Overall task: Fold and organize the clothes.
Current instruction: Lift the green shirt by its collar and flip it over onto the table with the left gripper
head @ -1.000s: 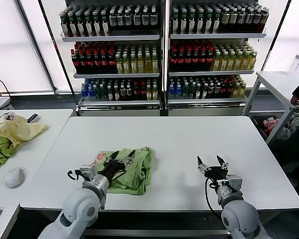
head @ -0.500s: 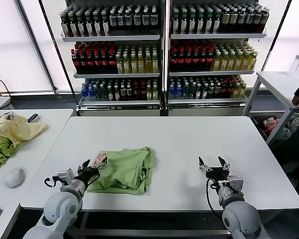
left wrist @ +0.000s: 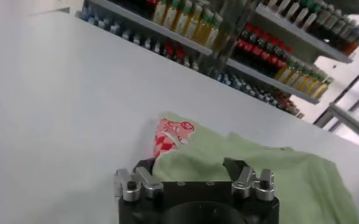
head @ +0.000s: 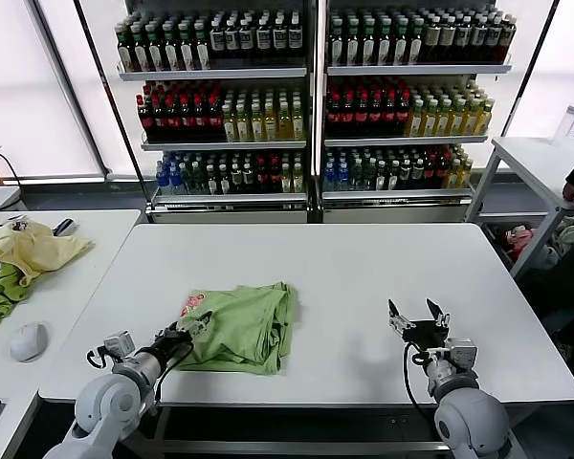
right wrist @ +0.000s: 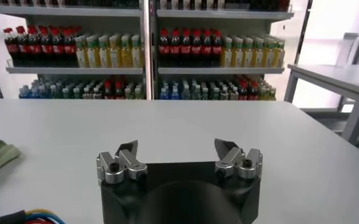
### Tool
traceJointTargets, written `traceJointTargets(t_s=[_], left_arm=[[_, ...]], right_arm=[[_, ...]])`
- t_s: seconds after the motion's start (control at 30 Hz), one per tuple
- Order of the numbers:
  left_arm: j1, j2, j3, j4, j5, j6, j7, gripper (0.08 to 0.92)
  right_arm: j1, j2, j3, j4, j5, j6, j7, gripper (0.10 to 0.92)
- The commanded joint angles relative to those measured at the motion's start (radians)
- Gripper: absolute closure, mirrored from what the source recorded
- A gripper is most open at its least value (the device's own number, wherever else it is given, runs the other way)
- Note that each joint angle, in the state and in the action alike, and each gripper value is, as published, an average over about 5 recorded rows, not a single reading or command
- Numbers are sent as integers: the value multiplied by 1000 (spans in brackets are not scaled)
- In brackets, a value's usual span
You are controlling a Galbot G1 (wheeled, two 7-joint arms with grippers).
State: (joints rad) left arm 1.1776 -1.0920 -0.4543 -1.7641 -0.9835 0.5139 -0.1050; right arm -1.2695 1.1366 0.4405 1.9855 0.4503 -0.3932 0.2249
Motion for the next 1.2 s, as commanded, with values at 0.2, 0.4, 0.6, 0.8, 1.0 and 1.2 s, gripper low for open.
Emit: traceJointTargets(t_s=[0.2,0.4,0.6,0.8,1.0,1.2], left_arm=[[5,-67,-109,54,-306,25,58,476],[7,-100,-149,55,-400,15,46,649],[10,-124,-190,45,-474,5,37,821],[9,-115,-258,9,-492,5,19,892],[8,38,-396,-36,-409,39,5,892],[-1,238,-500,-73,-269,69,8,892]], right_arm=[[-17,0,10,17,2,2,2,203],[-24,1,8,28,2,0,4,203],[-34,0,9,41,2,-2,5,203],[-40,-4,13,51,8,-3,7,203],[-35,-4,15,52,18,-2,8,203],[-35,-5,19,55,30,5,6,203]])
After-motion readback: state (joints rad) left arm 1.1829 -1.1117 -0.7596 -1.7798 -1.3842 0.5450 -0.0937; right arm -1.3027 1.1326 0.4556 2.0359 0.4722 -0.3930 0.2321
